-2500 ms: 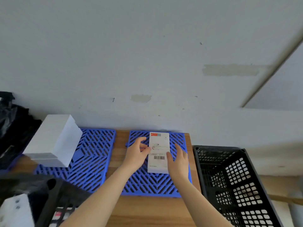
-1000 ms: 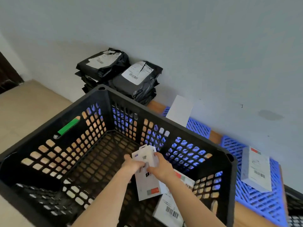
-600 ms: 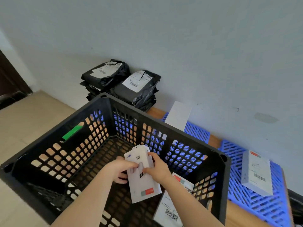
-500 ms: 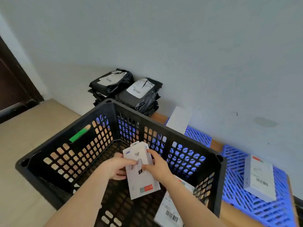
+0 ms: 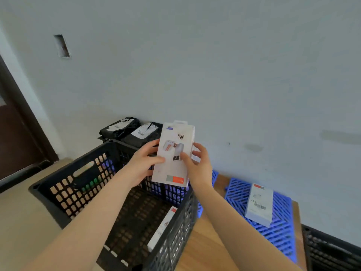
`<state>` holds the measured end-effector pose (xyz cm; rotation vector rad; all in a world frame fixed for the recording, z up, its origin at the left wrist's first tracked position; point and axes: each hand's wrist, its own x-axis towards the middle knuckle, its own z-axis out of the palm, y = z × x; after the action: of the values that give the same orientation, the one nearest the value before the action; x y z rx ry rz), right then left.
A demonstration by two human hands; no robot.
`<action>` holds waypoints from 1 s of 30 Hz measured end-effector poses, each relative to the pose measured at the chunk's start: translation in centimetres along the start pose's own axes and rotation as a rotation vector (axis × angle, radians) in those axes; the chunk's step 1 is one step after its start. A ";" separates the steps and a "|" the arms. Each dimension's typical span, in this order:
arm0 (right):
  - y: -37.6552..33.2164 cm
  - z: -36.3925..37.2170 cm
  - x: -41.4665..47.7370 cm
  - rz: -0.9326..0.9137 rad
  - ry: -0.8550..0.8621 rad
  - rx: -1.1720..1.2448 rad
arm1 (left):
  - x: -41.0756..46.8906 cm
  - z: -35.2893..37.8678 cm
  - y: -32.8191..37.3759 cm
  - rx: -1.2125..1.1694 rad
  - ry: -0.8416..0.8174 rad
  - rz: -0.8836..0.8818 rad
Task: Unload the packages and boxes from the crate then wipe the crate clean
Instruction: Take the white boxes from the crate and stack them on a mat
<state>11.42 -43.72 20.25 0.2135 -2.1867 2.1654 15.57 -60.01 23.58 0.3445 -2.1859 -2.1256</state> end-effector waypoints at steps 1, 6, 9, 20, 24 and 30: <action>-0.5 -2.1 -0.1 0.000 0.045 0.029 | 0.0 2.0 0.5 0.006 -0.023 0.035; -1.2 -12.5 0.3 0.037 0.194 0.053 | 1.3 12.3 1.0 0.035 -0.111 0.103; 0.3 -17.7 0.7 0.084 0.236 0.057 | 2.5 18.3 -0.4 0.061 -0.137 0.109; 12.6 -29.4 5.3 0.330 0.340 0.020 | 11.4 32.1 -10.8 0.100 -0.308 -0.113; 17.8 -30.2 7.8 0.429 0.368 -0.017 | 15.4 33.9 -15.6 0.175 -0.340 -0.185; 23.5 -30.3 9.6 0.579 0.391 -0.060 | 18.8 35.1 -20.8 0.276 -0.397 -0.245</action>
<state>-3.05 -13.85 -1.31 -0.8710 -2.2496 2.1192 -7.68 -30.01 -0.39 0.2300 -2.8075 -2.1627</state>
